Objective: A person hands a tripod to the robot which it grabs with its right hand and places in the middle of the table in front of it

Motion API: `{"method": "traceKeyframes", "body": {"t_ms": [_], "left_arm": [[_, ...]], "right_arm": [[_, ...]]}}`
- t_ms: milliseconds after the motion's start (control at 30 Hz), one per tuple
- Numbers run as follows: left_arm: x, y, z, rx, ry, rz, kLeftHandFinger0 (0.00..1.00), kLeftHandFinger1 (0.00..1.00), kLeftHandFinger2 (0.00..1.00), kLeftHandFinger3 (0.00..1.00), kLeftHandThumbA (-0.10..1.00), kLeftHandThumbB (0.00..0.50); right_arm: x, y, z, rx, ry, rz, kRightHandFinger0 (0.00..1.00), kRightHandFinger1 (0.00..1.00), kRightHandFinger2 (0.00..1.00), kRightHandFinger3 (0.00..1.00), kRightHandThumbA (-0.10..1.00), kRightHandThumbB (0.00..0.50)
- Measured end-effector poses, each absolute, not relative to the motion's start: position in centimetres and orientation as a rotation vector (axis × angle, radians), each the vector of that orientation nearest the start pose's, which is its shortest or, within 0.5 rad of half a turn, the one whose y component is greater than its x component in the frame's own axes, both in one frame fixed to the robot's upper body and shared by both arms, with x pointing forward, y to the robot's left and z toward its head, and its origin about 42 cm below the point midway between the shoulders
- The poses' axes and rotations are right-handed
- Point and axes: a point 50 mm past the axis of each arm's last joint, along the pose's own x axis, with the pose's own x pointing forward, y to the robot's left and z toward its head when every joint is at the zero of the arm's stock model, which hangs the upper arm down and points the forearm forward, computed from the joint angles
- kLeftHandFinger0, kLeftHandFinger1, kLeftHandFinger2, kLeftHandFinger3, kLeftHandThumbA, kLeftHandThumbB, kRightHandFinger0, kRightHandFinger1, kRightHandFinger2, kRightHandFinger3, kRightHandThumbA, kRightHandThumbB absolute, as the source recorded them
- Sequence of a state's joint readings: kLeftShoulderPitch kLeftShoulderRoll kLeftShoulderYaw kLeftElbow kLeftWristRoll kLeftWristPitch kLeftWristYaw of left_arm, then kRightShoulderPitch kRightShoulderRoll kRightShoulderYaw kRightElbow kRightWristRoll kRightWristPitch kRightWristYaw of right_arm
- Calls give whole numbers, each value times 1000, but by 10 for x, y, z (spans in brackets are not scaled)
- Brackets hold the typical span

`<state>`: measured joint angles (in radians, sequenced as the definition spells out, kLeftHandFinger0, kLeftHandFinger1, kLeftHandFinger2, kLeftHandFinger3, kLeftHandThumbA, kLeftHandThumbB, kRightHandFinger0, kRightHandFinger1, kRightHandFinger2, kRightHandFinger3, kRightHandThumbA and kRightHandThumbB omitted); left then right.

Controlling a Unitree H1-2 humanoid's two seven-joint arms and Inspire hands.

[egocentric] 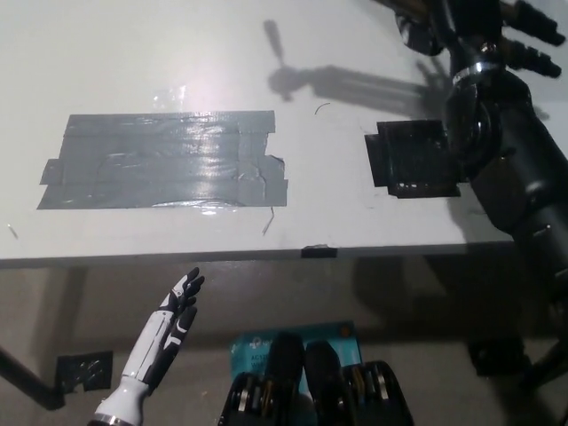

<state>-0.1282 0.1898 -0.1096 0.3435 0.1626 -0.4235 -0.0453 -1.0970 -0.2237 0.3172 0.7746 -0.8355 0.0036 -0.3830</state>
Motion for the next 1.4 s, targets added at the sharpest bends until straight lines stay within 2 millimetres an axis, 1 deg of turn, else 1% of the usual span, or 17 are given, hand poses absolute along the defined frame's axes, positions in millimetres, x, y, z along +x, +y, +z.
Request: {"method": "traceKeyframes", "body": {"t_ms": [133, 267, 333, 467, 533, 600, 633, 667, 767, 800, 833, 867, 900, 1000, 1100, 1233, 1400], "left_arm": [[315, 241, 67, 351, -192, -238, 978, 1000, 1000, 1000, 1000, 283], [315, 241, 67, 352, -192, -241, 983, 1000, 1000, 1000, 1000, 269], [315, 241, 67, 355, -192, -242, 980, 1000, 1000, 1000, 1000, 268], [316, 242, 68, 357, -192, -249, 967, 1000, 1000, 1000, 1000, 273], [316, 241, 68, 357, -193, -251, 963, 1000, 1000, 1000, 1000, 271], [317, 241, 69, 358, -195, -252, 963, 1000, 1000, 1000, 1000, 269], [317, 241, 69, 358, -195, -252, 962, 1000, 1000, 1000, 1000, 269], [317, 241, 69, 358, -195, -252, 961, 1000, 1000, 1000, 1000, 270], [318, 241, 69, 358, -196, -251, 961, 1000, 1000, 1000, 1000, 271], [318, 241, 69, 358, -196, -252, 961, 1000, 1000, 1000, 1000, 271], [318, 241, 69, 358, -197, -253, 960, 1000, 1000, 1000, 1000, 270], [318, 241, 70, 358, -198, -253, 959, 1000, 1000, 1000, 1000, 269], [318, 241, 70, 358, -198, -254, 957, 1000, 1000, 1000, 1000, 268], [318, 241, 70, 358, -198, -257, 955, 1000, 1000, 1000, 1000, 269], [318, 241, 70, 359, -197, -258, 955, 1000, 1000, 1000, 1000, 271], [318, 241, 69, 359, -195, -258, 956, 1000, 1000, 1000, 1000, 273], [318, 241, 68, 359, -192, -259, 954, 1000, 1000, 1000, 1000, 287]], "right_arm": [[536, -144, 354, -1209, -728, -145, 0, 429, 884, 813, -100, 222], [528, -149, 320, -1246, -687, -69, 0, 445, 887, 831, -100, 214], [525, -161, 293, -1278, -630, -25, 2, 481, 917, 859, -100, 204], [524, -186, 259, -1327, -530, 8, 0, 517, 949, 872, -100, 202], [526, -209, 241, -1363, -456, 16, 1, 527, 946, 885, -100, 205], [526, -229, 228, -1390, -398, 22, 48, 555, 946, 893, -100, 226], [525, -236, 223, -1400, -377, 24, 33, 543, 943, 893, -100, 214], [525, -238, 222, -1402, -373, 24, 4, 513, 921, 863, -100, 210], [523, -251, 211, -1418, -330, 30, 31, 531, 912, 851, -100, 213], [523, -253, 208, -1418, -327, 32, 143, 588, 919, 902, -92, 214], [523, -254, 207, -1415, -332, 34, 315, 720, 1000, 1000, 91, 235], [523, -254, 207, -1412, -334, 35, 336, 699, 1000, 1000, 143, 233], [523, -254, 208, -1407, -333, 37, 1000, 1000, 1000, 1000, 357, 330], [523, -252, 211, -1372, -329, 67, 1000, 1000, 1000, 1000, 605, 444], [522, -249, 217, -1358, -317, 123, 1000, 1000, 1000, 1000, 652, 499], [518, -244, 222, -1341, -310, 177, 1000, 1000, 1000, 1000, 696, 500], [511, -233, 232, -1308, -310, 252, 1000, 1000, 1000, 1000, 631, 500]]}}
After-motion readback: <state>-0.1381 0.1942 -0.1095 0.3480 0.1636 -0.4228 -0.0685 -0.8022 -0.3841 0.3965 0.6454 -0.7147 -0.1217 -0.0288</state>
